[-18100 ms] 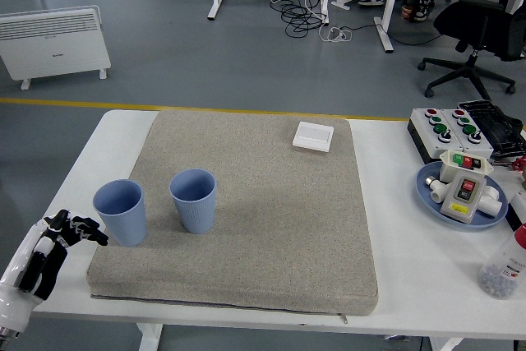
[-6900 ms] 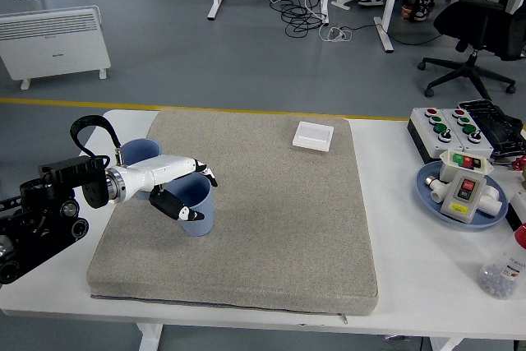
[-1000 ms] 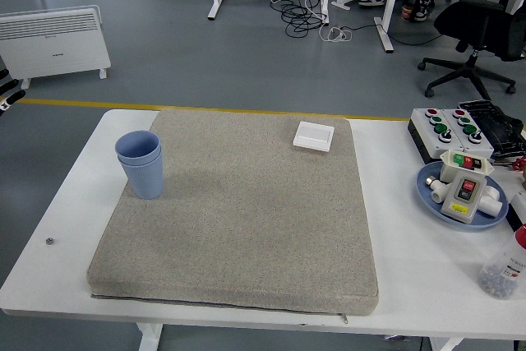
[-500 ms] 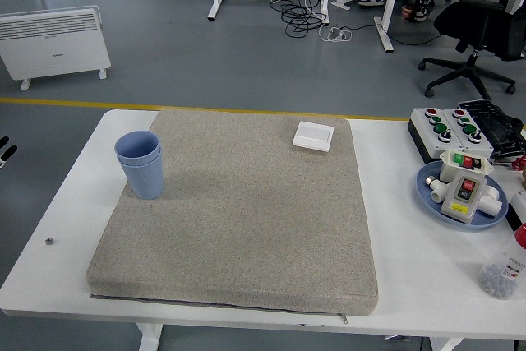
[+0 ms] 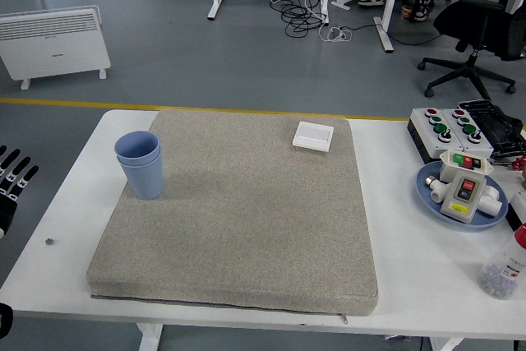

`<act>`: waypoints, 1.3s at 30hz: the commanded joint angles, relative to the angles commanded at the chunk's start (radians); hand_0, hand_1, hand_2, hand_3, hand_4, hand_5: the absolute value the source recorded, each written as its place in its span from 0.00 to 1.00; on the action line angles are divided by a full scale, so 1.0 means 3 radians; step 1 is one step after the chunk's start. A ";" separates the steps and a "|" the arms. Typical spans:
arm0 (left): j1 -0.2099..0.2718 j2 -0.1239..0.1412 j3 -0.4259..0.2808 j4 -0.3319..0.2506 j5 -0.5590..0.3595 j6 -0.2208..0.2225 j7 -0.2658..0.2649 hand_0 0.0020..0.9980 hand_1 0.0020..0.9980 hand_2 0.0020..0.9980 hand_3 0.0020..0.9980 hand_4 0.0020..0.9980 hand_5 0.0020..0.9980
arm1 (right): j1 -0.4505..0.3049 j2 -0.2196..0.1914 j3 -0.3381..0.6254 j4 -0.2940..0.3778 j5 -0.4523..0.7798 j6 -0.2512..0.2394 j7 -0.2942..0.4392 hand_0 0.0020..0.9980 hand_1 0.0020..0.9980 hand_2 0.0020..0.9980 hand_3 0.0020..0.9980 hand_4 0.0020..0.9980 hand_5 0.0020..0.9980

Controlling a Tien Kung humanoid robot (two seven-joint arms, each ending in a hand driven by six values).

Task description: Push cup pick cup insert cup

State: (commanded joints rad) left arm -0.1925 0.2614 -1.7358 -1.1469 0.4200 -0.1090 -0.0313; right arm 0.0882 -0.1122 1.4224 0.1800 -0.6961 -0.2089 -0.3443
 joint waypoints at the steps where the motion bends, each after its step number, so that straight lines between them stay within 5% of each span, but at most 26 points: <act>1: 0.0003 -0.0008 0.0012 0.0013 -0.0014 -0.0014 0.0009 0.60 0.60 0.59 0.53 0.61 0.90 | 0.0002 -0.0002 0.0002 0.0000 -0.0001 0.0002 0.0002 0.68 0.60 0.60 0.59 0.12 0.55; 15: -0.0015 -0.0164 0.0040 0.0169 -0.0051 -0.0075 0.0048 0.61 0.61 0.60 0.54 0.61 0.92 | 0.0030 -0.0011 0.0002 0.0000 0.0016 0.0011 0.0016 0.68 0.60 0.61 0.59 0.12 0.55; 23: -0.0031 -0.0185 0.0058 0.0276 -0.0500 -0.0409 0.0070 0.65 0.65 0.64 0.55 0.63 0.95 | 0.0035 -0.0015 0.0007 0.0000 0.0013 0.0014 0.0019 0.68 0.60 0.61 0.59 0.12 0.55; 29: -0.0045 -0.0208 0.0055 0.0352 -0.0705 -0.0528 0.0136 0.68 0.68 0.66 0.55 0.63 0.95 | 0.0038 -0.0017 0.0005 0.0000 0.0010 0.0015 0.0020 0.68 0.60 0.61 0.59 0.12 0.55; 30: -0.0046 -0.0206 0.0053 0.0363 -0.0736 -0.0538 0.0178 0.90 0.90 0.91 0.72 0.72 1.00 | 0.0038 -0.0018 0.0004 0.0000 0.0012 0.0015 0.0020 0.68 0.60 0.61 0.59 0.12 0.55; 35: -0.0047 -0.0198 0.0046 0.0394 -0.0784 -0.0517 0.0226 0.90 0.90 0.91 0.72 0.72 1.00 | 0.0039 -0.0016 0.0000 0.0000 0.0016 0.0012 0.0018 0.68 0.60 0.61 0.59 0.12 0.55; 36: -0.0047 -0.0197 0.0045 0.0395 -0.0787 -0.0515 0.0227 0.93 0.94 0.98 0.84 0.75 1.00 | 0.0038 -0.0016 0.0000 0.0000 0.0016 0.0012 0.0018 0.68 0.60 0.61 0.59 0.12 0.55; 39: -0.0041 -0.0194 0.0061 0.0397 -0.0819 -0.0503 0.0225 0.93 0.94 0.98 0.84 0.75 1.00 | 0.0032 -0.0015 -0.0008 0.0000 0.0018 0.0011 0.0016 0.68 0.60 0.61 0.59 0.12 0.55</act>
State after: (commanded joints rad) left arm -0.2048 0.2030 -1.7176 -1.0279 0.1744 -0.2598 0.0363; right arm 0.0979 -0.1167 1.4201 0.1800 -0.6906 -0.2057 -0.3395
